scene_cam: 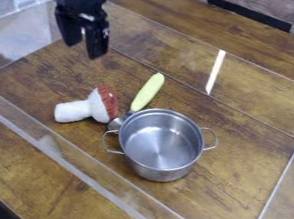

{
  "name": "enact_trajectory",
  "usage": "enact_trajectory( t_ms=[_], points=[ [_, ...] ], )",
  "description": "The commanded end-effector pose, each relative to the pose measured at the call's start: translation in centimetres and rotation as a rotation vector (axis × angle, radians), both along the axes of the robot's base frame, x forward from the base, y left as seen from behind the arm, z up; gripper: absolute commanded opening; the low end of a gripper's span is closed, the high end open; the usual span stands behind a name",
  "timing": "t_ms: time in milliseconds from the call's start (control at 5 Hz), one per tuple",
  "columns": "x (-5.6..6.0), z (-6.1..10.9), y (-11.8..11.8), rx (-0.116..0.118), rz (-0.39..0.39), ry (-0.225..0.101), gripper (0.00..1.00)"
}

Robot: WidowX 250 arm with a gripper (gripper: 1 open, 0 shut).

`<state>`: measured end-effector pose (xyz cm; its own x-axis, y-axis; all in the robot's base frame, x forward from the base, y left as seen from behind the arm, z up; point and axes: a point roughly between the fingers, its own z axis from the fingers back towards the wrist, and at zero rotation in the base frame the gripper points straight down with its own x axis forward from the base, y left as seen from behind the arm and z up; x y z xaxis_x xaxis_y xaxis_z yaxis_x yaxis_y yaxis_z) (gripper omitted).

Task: Remove the mushroom from the silver pot and put it on the table

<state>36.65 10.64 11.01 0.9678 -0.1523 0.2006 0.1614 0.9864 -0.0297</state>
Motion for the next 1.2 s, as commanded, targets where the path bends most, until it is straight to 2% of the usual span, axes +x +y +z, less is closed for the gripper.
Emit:
enact_trajectory(
  t_ms=[0, 200, 400, 800, 1000],
  points=[
    [-0.8, 4.1, -0.4, 0.034, -0.060, -0.100, 1.00],
    [-0.3, 3.9, 0.4, 0.027, -0.058, -0.106, 1.00],
    [0.1, 3.1, 1.0, 0.023, -0.056, -0.099, 1.00],
    [0.3, 1.9, 2.0, 0.012, -0.021, -0.087, 1.00],
    [0.5, 1.7, 2.9, 0.026, -0.003, -0.091, 1.00]
  ],
)
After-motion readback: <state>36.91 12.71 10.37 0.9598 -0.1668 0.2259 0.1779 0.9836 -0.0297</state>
